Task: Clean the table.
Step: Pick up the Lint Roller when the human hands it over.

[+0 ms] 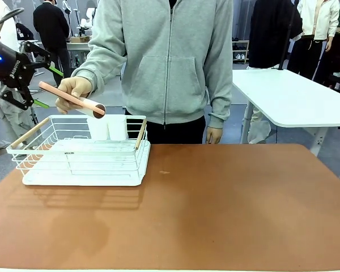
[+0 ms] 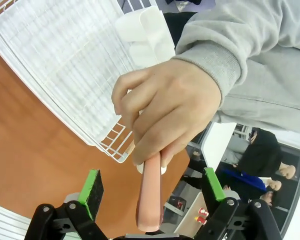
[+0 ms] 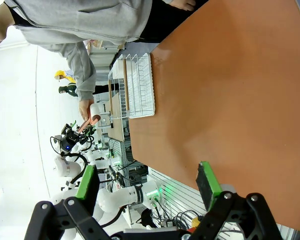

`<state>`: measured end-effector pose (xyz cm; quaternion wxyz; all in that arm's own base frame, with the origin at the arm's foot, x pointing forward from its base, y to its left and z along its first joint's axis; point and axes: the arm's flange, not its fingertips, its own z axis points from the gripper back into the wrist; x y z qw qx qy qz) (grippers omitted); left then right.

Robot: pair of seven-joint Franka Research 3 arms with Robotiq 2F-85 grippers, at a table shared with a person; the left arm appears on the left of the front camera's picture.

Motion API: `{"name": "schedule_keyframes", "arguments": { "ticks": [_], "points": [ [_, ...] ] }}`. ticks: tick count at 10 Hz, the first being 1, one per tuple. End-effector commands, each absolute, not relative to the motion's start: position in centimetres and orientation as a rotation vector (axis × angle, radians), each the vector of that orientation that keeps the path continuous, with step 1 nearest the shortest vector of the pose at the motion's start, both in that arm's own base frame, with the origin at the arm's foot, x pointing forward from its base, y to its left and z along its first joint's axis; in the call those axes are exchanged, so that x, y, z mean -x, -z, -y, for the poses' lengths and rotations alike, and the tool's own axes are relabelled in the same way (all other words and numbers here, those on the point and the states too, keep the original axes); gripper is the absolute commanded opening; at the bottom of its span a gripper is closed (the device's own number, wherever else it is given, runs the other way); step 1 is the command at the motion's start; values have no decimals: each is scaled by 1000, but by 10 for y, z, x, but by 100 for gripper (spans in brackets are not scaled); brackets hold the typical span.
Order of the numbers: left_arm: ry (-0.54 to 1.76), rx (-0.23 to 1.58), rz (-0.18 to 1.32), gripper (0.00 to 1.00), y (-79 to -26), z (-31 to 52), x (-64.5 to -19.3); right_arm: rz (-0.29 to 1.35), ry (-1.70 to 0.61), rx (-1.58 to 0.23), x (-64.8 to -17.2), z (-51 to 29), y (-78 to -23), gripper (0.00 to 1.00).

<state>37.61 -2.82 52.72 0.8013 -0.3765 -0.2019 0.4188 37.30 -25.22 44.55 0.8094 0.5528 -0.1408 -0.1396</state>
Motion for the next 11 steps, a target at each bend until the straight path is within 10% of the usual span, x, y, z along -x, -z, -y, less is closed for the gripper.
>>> {"name": "schedule_keyframes", "arguments": {
  "ticks": [1, 6, 11],
  "points": [
    [-913, 797, 426, 100, -531, 38, -379, 311, 288, -1189, -371, 251, -447, 100],
    [-911, 776, 426, 100, -531, 42, -381, 311, 288, -1189, -371, 251, -447, 100],
    [-912, 779, 438, 56, -532, 42, -380, 311, 288, -1189, -371, 251, -447, 100]
  ]
}}
